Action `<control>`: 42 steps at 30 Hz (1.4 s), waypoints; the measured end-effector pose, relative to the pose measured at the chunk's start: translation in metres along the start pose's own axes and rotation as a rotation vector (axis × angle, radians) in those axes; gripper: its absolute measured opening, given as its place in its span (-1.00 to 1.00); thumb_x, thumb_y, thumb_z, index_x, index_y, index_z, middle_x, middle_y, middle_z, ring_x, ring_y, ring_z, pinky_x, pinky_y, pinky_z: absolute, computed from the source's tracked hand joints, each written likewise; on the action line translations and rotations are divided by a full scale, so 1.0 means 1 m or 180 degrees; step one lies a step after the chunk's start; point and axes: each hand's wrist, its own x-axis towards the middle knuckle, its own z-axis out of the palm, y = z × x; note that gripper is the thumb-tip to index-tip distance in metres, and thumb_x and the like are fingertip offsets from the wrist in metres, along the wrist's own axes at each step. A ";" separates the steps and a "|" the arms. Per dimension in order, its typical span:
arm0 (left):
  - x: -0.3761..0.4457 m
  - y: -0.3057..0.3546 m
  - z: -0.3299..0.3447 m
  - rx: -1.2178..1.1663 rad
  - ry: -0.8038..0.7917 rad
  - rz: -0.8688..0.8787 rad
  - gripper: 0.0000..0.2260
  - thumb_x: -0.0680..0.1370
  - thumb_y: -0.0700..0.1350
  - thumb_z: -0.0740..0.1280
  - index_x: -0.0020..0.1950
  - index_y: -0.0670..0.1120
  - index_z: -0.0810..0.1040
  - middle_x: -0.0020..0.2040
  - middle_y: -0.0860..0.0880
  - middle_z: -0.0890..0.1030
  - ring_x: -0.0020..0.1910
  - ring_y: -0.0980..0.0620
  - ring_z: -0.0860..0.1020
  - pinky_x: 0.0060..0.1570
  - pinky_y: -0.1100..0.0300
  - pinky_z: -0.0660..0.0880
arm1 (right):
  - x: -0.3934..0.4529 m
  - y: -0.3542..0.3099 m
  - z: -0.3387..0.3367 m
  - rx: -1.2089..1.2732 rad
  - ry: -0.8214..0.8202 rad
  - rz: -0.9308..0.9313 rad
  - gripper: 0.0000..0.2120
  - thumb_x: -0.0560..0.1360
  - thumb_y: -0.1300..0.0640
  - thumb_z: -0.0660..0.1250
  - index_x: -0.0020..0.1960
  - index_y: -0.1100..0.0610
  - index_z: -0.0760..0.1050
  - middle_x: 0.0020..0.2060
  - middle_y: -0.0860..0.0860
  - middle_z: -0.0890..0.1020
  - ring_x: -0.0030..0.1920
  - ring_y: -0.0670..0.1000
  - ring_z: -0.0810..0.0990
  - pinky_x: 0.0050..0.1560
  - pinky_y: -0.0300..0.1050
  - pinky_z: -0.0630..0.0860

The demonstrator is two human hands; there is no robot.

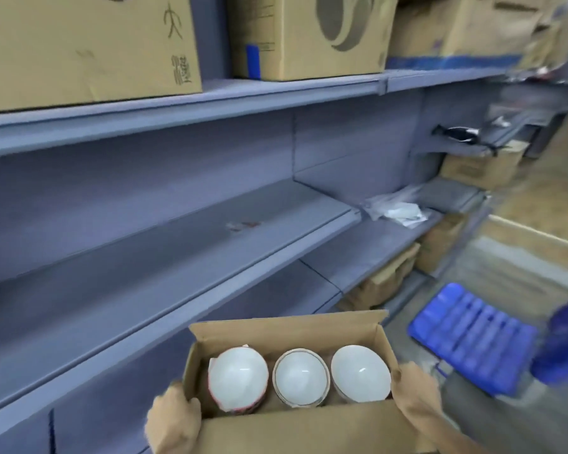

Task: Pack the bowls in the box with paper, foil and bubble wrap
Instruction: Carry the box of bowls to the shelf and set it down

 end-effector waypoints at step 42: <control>0.014 0.682 0.093 -0.0381 0.0152 0.2141 -0.80 0.51 -0.21 0.32 0.11 -0.17 0.59 0.10 -0.24 0.60 0.10 -0.32 0.56 0.06 -0.12 0.51 | 0.318 0.235 -0.352 0.0961 0.1435 0.1559 -0.76 0.51 0.26 0.20 0.05 0.30 0.60 0.03 0.29 0.61 0.09 0.37 0.56 -0.06 0.03 0.42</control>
